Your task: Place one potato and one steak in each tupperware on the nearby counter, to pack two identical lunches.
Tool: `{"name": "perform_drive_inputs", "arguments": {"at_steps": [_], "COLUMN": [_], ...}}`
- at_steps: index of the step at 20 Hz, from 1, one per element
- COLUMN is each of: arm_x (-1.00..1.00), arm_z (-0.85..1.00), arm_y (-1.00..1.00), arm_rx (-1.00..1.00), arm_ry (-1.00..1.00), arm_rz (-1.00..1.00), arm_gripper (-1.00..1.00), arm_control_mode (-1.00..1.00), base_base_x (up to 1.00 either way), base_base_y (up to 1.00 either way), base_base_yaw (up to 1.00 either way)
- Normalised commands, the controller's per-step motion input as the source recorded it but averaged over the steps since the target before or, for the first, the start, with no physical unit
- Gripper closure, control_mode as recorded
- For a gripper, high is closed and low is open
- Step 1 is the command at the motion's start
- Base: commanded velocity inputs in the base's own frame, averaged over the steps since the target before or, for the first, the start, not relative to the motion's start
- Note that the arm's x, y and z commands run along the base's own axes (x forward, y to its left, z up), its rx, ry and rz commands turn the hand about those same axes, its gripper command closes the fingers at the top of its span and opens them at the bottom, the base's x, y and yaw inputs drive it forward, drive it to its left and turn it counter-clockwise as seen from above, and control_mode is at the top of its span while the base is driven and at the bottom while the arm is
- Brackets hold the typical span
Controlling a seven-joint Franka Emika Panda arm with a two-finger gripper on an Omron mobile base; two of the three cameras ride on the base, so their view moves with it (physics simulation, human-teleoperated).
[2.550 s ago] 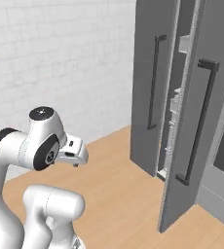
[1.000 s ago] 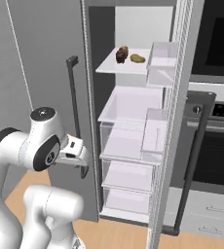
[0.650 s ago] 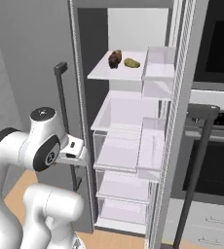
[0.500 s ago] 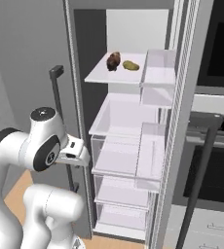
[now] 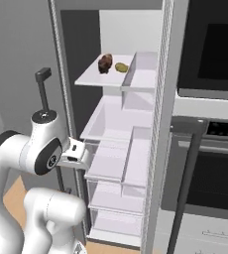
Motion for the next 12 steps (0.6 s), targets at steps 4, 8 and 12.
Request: {"name": "perform_drive_inputs", "arguments": {"at_steps": [4,8,12], "arm_x": [0.0,0.0,0.0], "arm_z": [0.0,0.0,0.0], "arm_y": [0.0,0.0,0.0], "arm_rx": [0.0,0.0,0.0], "arm_ry": [0.0,0.0,0.0], "arm_rz": [0.0,0.0,0.0], "arm_gripper": [-1.0,-1.0,-1.0], "arm_control_mode": [1.0,1.0,1.0], "base_base_x": [0.66,0.27,0.24], "base_base_y": [0.0,-0.31,-0.21], "base_base_yaw": [-0.01,-0.02,0.0]}}
